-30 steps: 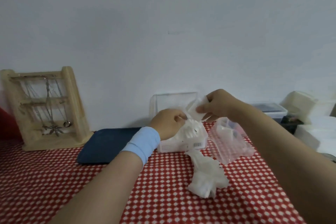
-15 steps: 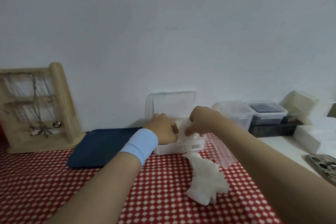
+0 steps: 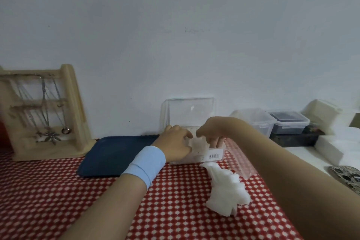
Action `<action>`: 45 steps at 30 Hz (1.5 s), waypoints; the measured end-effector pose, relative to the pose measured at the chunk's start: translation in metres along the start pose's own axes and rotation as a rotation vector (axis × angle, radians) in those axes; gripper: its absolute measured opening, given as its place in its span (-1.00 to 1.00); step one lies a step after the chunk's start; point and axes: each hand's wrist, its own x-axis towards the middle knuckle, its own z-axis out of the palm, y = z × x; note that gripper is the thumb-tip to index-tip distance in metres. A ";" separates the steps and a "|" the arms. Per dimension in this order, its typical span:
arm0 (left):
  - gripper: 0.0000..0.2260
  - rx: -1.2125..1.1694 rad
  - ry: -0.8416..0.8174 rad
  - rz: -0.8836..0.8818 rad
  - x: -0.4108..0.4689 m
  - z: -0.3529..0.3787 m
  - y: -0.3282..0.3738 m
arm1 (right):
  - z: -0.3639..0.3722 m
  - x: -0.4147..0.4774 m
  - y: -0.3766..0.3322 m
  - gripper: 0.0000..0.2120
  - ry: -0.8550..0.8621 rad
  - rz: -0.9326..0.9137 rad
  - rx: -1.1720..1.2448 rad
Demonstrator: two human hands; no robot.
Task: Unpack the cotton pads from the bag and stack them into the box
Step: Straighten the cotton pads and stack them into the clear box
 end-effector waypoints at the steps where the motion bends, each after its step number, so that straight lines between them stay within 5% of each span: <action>1: -0.56 -0.008 0.001 0.011 -0.002 0.001 -0.001 | -0.001 -0.002 0.002 -0.68 0.005 0.013 0.052; 10: -0.52 0.080 0.051 0.028 -0.008 0.007 -0.004 | 0.014 -0.001 0.003 -0.72 0.095 -0.023 0.182; 14: -0.45 0.250 -0.125 0.043 -0.007 0.022 0.004 | 0.028 -0.011 0.002 -0.65 0.126 -0.075 0.044; 21: -0.50 0.121 0.047 -0.028 0.011 0.019 0.007 | 0.038 0.018 0.038 -0.64 0.596 -0.224 -0.199; 26: -0.50 0.250 -0.049 -0.043 0.019 0.030 0.011 | 0.060 0.038 0.060 -0.44 0.288 -0.349 -0.337; 29: -0.49 0.236 -0.061 -0.057 0.018 0.027 0.012 | 0.055 0.030 0.059 -0.45 0.266 -0.331 -0.313; 34: -0.55 0.048 0.260 0.023 -0.002 0.023 0.018 | 0.039 0.001 0.063 -0.56 0.575 -0.405 -0.132; 37: -0.76 -0.065 0.470 0.094 -0.025 0.026 0.028 | 0.036 -0.025 0.066 -0.76 0.575 -0.387 -0.112; 41: -0.84 -0.251 0.157 -0.028 -0.048 0.031 0.045 | 0.040 -0.046 0.075 -0.79 0.375 -0.290 -0.178; 45: -0.74 -0.217 -0.062 -0.095 -0.051 0.046 0.057 | 0.052 -0.047 0.085 -0.56 0.138 -0.239 -0.281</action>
